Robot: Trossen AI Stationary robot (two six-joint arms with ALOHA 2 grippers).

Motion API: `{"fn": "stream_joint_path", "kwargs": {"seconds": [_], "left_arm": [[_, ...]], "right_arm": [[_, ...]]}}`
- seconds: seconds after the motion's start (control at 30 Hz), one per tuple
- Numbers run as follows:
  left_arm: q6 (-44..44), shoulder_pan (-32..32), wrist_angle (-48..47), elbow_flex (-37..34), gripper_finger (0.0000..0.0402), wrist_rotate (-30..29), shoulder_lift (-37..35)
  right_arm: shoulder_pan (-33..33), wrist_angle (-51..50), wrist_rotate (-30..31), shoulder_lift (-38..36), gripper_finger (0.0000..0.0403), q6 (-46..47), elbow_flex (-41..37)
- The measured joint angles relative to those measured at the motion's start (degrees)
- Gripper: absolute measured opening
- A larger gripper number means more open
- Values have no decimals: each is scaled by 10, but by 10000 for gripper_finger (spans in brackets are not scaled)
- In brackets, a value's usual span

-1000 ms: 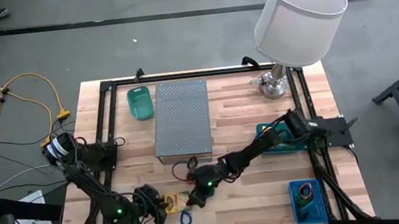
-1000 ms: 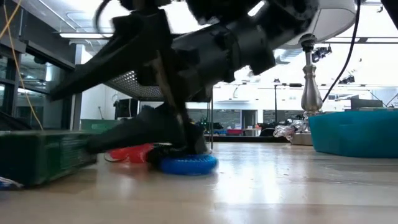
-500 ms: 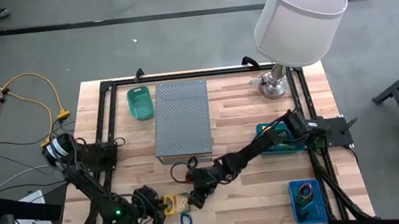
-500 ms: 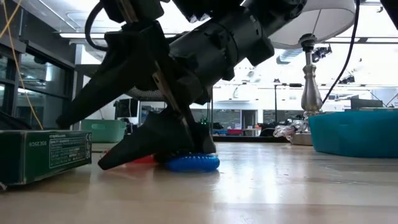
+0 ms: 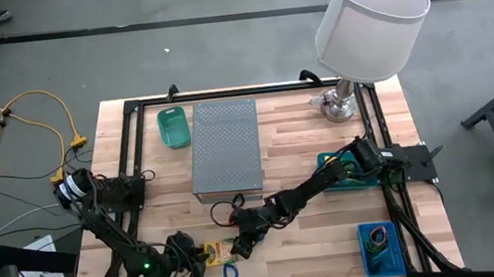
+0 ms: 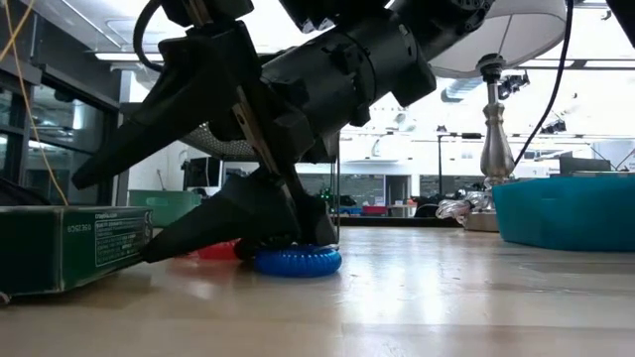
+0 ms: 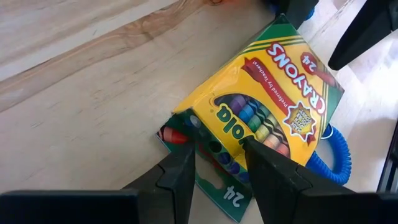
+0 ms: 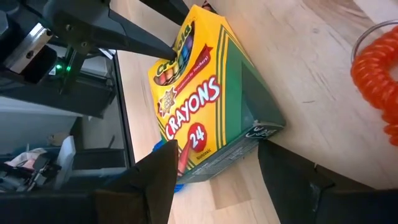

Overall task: Pick & Place Office Desk Supplies
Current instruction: Put the crayon box into the blue bin

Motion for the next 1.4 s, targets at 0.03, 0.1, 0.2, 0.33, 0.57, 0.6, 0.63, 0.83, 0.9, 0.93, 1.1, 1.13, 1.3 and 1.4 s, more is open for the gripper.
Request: {"fn": "stream_joint_path", "kwargs": {"seconds": [0.03, 0.1, 0.2, 0.33, 0.57, 0.6, 0.63, 0.83, 0.9, 0.93, 1.1, 1.13, 1.3, 1.4], "left_arm": [[0, 0, 0, 0, 132, 0, 0], [6, 2, 0, 0, 132, 0, 0], [12, 4, 1, 0, 132, 0, 0], [14, 5, 2, 0, 132, -1, 0], [15, 4, 3, 0, 132, -1, 0], [15, 4, 3, 0, 132, 0, 0], [15, 4, 3, 0, 132, 1, 0], [15, 6, 6, 0, 132, 2, 0], [15, 6, 6, 0, 132, 2, 0], [15, 6, 5, 0, 132, 2, 0], [15, 6, 4, 0, 132, 0, 0], [14, 5, 4, 0, 132, 0, 0], [18, 5, 4, 0, 132, -7, 0], [23, 5, 5, 0, 132, -15, 0]], "right_arm": [[0, 4, 0, 0, 210, 0, 0], [0, 14, 0, 0, 211, 0, -1], [-1, 22, 0, 1, 211, -1, -1], [-1, 26, -2, 1, 211, -2, -1], [-1, 50, -23, 1, 211, -3, -1], [-1, 53, -27, 1, 211, -4, -1], [-1, 53, -29, 1, 211, -4, -1], [0, 15, -6, 1, 211, -3, 1], [0, 16, -2, 1, 210, -5, 1], [0, 18, -2, 1, 210, -5, 1], [0, 40, -5, 1, 210, -3, 0], [0, 43, -5, 1, 210, -3, 0], [-1, 62, -7, 1, 210, -2, -1], [-1, 62, -7, 1, 210, -2, -1]]}}
